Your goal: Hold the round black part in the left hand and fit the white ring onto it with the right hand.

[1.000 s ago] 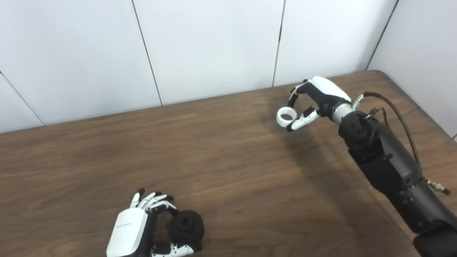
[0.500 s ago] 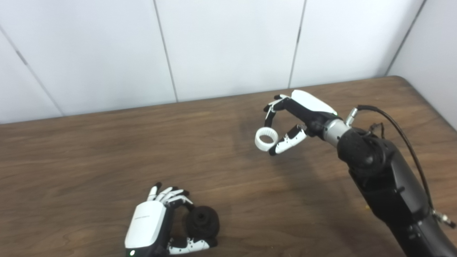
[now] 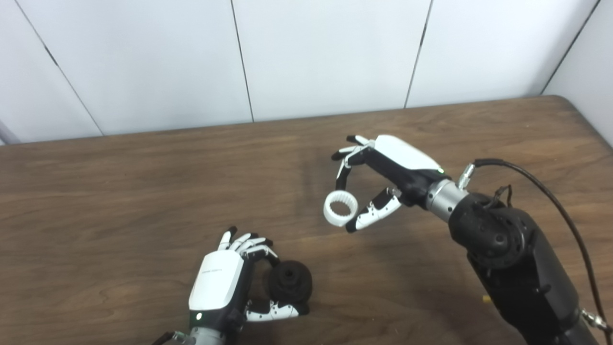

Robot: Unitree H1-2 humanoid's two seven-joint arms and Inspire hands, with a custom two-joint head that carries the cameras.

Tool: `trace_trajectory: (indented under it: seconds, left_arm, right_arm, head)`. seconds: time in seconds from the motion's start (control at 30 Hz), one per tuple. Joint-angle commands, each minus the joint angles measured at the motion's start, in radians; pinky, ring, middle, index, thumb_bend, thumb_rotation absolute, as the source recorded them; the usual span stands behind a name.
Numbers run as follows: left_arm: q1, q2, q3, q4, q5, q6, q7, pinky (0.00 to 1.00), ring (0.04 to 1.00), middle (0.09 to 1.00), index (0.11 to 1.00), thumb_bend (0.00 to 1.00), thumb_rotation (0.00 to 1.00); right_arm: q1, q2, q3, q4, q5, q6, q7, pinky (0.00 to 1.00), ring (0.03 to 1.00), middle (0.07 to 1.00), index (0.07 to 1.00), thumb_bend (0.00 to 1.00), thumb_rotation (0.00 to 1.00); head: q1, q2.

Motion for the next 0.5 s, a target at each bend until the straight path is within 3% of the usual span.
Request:
trace_trajectory:
  seconds: [0.0, 0.47]
  left_arm:
    - [-0.009, -0.011, -0.013, -0.004, 0.022, 0.006, -0.008, 1.0, 0.868, 0.771, 0.484, 0.52, 0.05]
    - [-0.015, -0.027, -0.035, 0.01, 0.035, 0.008, 0.012, 1.0, 0.877, 0.776, 0.484, 0.52, 0.05]
  right_arm:
    - [-0.017, 0.017, 0.005, -0.053, 0.003, -0.032, -0.028, 1.0, 0.987, 0.865, 0.482, 0.53, 0.13]
    - [0.026, 0.086, 0.1, -0.07, -0.046, -0.034, -0.013, 1.0, 1.0, 0.887, 0.484, 0.52, 0.13]
  head:
    - [0.002, 0.001]
    - [0.038, 0.007]
